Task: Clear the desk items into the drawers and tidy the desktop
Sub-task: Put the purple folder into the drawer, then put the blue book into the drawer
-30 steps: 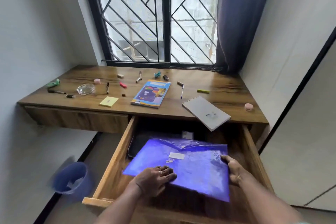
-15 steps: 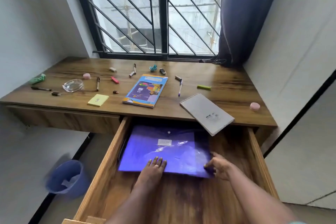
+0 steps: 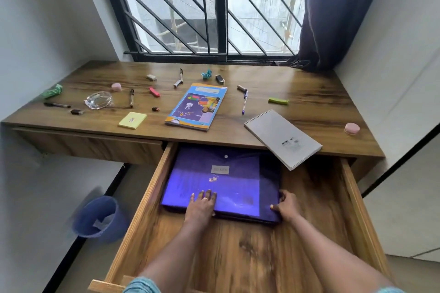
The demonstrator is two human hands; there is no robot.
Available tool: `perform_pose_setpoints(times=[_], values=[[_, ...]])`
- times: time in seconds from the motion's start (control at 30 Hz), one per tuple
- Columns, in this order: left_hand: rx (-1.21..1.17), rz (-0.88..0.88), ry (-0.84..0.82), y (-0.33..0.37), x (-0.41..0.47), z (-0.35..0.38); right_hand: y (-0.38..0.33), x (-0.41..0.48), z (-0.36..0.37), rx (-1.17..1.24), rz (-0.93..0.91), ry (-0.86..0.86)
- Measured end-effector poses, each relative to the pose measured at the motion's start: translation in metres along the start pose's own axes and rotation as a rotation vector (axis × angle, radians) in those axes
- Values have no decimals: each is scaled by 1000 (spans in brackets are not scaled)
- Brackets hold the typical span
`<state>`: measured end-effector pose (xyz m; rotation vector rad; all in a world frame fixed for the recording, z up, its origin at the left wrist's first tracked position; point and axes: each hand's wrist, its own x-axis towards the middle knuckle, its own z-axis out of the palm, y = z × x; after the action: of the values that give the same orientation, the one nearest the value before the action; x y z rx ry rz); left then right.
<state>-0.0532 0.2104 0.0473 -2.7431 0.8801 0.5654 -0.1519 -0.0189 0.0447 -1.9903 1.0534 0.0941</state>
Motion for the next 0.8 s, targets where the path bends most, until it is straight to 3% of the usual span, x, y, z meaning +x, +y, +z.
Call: perform_pose_setpoints(times=[0.33,0.57,0.67,0.8], values=[[-135,-37,-40,-5,-5,-7,-19,-27,14,-386,-82,103],[-224,-91,229,-29,-25,-48,-72,-53,20,-288,-194,143],[-433,-209,368,-51,-17,-75,-108,-53,22,-193,-253,130],[-601,-317,398,-82,21,-118,-159,-35,25,-99,-310,84]])
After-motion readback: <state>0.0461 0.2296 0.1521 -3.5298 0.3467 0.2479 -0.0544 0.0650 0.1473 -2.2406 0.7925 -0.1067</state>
